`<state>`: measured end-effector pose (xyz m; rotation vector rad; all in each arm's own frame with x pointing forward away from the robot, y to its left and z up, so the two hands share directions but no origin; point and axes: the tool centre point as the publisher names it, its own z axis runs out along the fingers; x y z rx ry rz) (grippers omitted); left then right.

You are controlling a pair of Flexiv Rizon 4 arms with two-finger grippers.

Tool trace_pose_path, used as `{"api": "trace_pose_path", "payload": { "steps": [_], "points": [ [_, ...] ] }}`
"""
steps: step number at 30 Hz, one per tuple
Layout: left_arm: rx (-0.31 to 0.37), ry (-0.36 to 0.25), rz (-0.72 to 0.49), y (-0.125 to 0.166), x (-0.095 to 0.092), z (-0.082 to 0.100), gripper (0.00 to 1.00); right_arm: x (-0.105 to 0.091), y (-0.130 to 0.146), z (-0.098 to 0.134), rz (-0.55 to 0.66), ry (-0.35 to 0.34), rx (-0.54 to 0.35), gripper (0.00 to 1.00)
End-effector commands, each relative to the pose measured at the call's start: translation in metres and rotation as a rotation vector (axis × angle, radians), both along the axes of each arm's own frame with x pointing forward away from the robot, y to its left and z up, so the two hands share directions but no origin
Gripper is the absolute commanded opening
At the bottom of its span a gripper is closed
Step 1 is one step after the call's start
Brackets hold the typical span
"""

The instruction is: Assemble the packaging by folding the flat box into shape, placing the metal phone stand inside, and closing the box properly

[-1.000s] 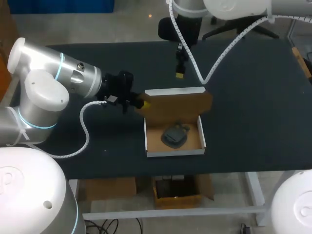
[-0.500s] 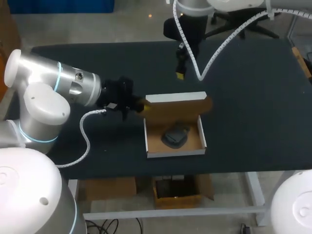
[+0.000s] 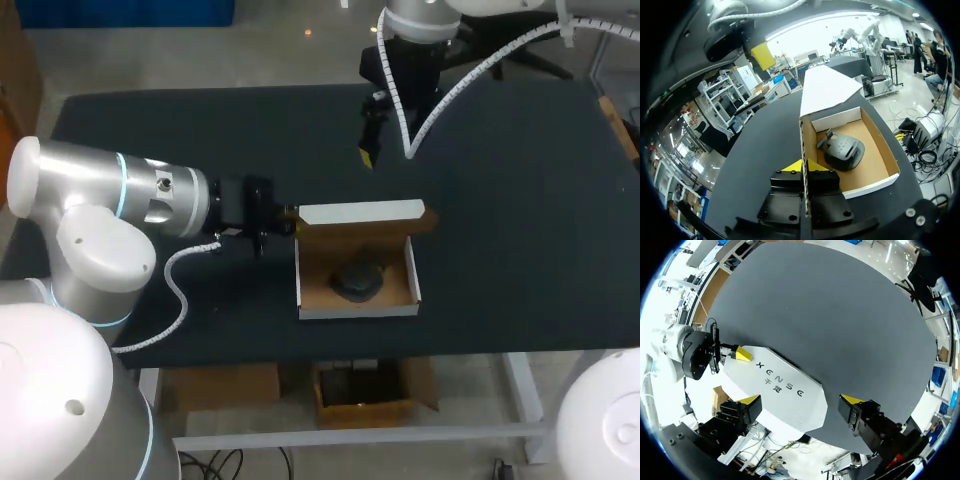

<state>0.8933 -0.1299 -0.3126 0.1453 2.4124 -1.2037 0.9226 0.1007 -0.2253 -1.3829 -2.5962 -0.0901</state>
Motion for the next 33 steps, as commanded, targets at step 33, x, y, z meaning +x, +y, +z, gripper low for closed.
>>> {"api": "trace_pose_path", "payload": {
  "steps": [33],
  "points": [
    [-0.006, -0.138, -0.011, 0.002, 0.013, -0.012, 0.00, -0.043, -0.022, -0.015, -0.510, 0.200, -0.020, 1.00]
  ]
}}
